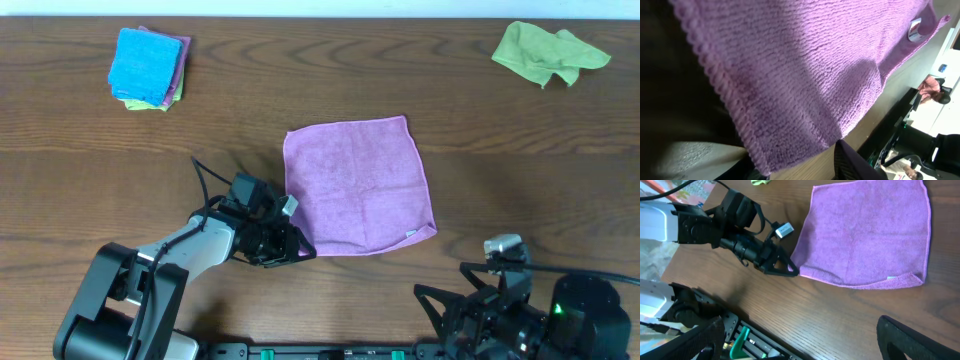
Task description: Fold the cloth
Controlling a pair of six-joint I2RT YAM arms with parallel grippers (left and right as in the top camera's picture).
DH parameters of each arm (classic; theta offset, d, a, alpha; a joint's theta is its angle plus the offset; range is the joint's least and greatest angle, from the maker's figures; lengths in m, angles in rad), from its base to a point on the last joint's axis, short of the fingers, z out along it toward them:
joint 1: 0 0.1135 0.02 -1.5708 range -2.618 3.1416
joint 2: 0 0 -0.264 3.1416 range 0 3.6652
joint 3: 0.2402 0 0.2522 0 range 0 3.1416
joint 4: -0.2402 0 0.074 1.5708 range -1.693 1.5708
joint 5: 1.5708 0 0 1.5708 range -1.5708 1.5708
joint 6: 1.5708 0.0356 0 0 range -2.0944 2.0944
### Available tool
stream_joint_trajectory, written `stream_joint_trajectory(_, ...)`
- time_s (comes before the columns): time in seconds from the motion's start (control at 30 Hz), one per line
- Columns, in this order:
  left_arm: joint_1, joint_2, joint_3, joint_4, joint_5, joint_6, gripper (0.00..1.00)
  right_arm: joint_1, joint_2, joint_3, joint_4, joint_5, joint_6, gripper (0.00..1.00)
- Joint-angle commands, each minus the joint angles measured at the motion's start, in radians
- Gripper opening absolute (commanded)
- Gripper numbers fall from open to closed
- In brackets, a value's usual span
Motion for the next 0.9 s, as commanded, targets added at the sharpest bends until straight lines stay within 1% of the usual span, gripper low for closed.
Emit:
stream_joint_trajectory(0.0,-0.003,0.028,-0.026,0.015,-0.132,-0.004,0.42,-0.005,-0.005,0.005,-0.001,-0.012,-0.016,0.96)
stream_joint_trajectory(0.17,-0.003,0.028,-0.026,0.021,-0.187,-0.003,0.41,-0.005,-0.005,0.005,-0.001,-0.013,-0.016,0.96)
stream_joint_trajectory(0.3,-0.004,0.028,-0.026,0.01,-0.194,0.001,0.41,-0.005,-0.005,0.005,-0.001,-0.02,-0.016,0.96)
stream_joint_trajectory(0.37,-0.004,0.028,-0.026,0.01,-0.195,0.001,0.35,-0.005,-0.005,0.005,-0.001,-0.02,-0.016,0.96)
stream_joint_trajectory(0.4,-0.004,0.028,-0.026,0.011,-0.195,0.001,0.26,-0.004,-0.005,0.005,-0.001,-0.02,-0.016,0.96)
stream_joint_trajectory(0.43,-0.004,0.028,-0.026,0.011,-0.194,0.0,0.21,-0.005,-0.005,0.005,-0.001,-0.02,-0.016,0.96)
stream_joint_trajectory(0.5,-0.004,0.028,-0.026,0.01,-0.193,0.0,0.1,-0.005,-0.005,0.005,-0.001,-0.02,-0.016,0.96)
stream_joint_trajectory(0.53,-0.004,0.028,-0.026,0.01,-0.193,0.0,0.07,-0.005,-0.005,0.005,-0.001,-0.02,-0.017,0.96)
stream_joint_trajectory(0.63,-0.003,0.028,-0.026,0.011,-0.189,-0.004,0.06,-0.005,-0.005,0.005,-0.001,-0.019,-0.017,0.96)
stream_joint_trajectory(0.77,-0.004,0.027,-0.013,0.006,-0.124,-0.011,0.06,-0.005,-0.005,-0.004,-0.002,-0.018,-0.04,0.96)
stream_joint_trajectory(0.8,-0.004,0.024,-0.008,-0.006,-0.114,-0.011,0.06,-0.005,-0.004,-0.02,-0.003,-0.01,-0.034,0.95)
stream_joint_trajectory(0.87,-0.004,0.013,0.002,-0.036,-0.111,-0.011,0.06,-0.005,0.002,-0.082,-0.01,0.021,0.029,0.92)
